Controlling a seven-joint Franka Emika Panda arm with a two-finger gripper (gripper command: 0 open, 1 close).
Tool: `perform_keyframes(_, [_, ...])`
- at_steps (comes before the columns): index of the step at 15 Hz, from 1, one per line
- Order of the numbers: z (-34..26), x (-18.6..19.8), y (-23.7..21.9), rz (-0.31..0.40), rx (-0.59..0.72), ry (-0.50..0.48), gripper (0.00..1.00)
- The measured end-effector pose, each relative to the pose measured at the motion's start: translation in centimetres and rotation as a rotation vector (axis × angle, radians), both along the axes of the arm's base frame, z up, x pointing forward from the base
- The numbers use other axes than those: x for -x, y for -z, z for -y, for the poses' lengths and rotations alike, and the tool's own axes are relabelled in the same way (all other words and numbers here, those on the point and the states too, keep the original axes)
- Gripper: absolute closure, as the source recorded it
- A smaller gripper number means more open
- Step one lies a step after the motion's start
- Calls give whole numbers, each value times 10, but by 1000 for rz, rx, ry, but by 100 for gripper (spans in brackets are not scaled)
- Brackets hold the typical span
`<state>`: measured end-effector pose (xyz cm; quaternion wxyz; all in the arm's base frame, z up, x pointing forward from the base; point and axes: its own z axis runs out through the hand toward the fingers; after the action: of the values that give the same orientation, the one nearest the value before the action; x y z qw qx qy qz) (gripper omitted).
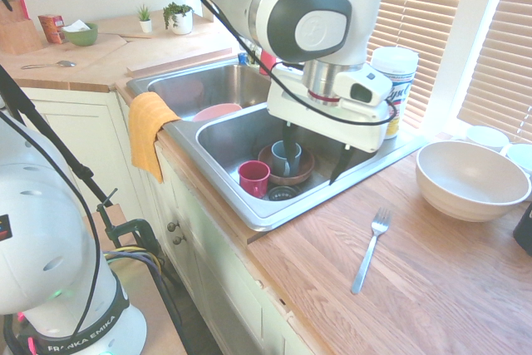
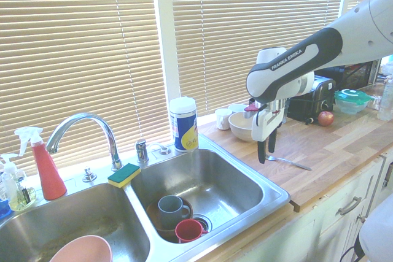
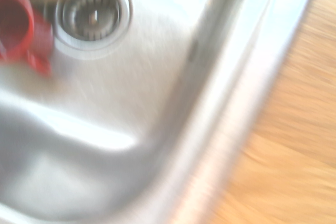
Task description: Put the fork into the sink
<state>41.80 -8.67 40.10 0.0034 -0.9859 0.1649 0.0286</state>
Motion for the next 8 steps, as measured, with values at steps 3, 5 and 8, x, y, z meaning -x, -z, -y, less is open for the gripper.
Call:
perform_keyframes(3, [50, 6, 0, 5, 23, -162, 0])
perform_keyframes(5, [75, 5, 11, 18, 26, -159, 0])
perform_keyframes(8, [93, -7, 37, 31, 42, -121, 0])
